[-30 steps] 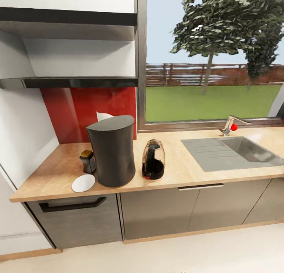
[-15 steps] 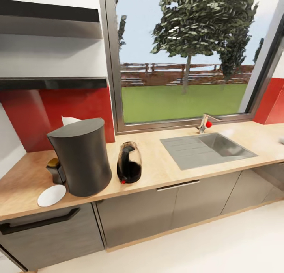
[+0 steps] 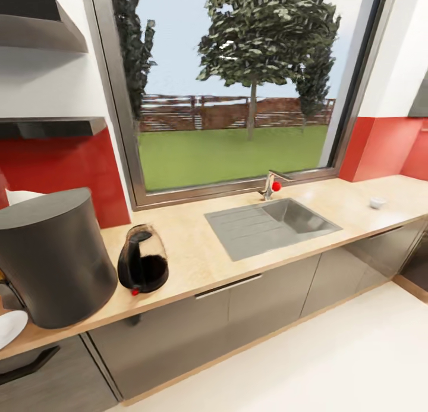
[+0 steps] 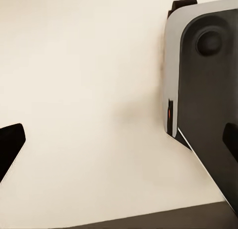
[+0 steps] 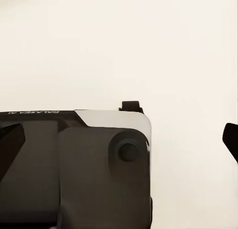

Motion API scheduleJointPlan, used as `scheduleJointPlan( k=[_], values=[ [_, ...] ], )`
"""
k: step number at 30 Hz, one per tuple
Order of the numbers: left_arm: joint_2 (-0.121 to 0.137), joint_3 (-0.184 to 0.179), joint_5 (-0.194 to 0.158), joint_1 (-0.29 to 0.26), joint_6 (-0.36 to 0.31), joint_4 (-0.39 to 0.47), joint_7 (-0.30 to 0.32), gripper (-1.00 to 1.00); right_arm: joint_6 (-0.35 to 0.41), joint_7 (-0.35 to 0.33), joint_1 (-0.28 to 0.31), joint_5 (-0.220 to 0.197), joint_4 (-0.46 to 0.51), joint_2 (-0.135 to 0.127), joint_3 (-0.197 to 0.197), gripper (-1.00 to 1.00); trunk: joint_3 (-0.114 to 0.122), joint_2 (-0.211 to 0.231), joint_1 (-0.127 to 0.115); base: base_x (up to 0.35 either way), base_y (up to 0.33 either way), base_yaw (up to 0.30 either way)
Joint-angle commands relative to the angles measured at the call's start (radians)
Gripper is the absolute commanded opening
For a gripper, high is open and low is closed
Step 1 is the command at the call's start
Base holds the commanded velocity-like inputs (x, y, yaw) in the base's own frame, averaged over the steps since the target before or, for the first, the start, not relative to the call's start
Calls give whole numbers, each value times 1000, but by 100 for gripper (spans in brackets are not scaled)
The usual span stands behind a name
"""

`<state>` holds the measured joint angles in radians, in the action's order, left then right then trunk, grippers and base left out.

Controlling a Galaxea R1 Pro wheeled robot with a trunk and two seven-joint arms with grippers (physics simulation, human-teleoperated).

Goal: Set up a coffee station on the kitchen countertop: keep the coffee maker on the countertop, move the bottle of coffee from the kitchen shelf to the counter next to the coffee maker, place a paper coffee filter on top of the coffee maker, put the saucer next to the coffee maker with the coffee cup on the saucer, and place the electric kettle next to the coffee maker.

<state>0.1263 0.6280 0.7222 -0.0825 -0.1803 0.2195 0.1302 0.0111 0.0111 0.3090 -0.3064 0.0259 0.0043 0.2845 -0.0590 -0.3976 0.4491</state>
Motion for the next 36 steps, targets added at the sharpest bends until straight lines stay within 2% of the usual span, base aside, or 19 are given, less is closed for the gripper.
scheduleJointPlan(
  k=[1, 13, 36],
  values=[
    [0, 8, 8, 0, -4, 3, 8, 100, 1, 1, 1, -10, 0, 0, 8, 100, -2, -2, 1, 139, -252, -268],
    [-11, 10, 8, 0, -4, 3, 8, 100, 1, 1, 1, -10, 0, 0, 8, 100, -4, -2, 1, 158, -252, -268],
    [-12, 9, 9, 0, -2, 3, 8, 100, 1, 1, 1, -10, 0, 2, 8, 100, -12, -2, 1, 201, -230, -268]
  ],
)
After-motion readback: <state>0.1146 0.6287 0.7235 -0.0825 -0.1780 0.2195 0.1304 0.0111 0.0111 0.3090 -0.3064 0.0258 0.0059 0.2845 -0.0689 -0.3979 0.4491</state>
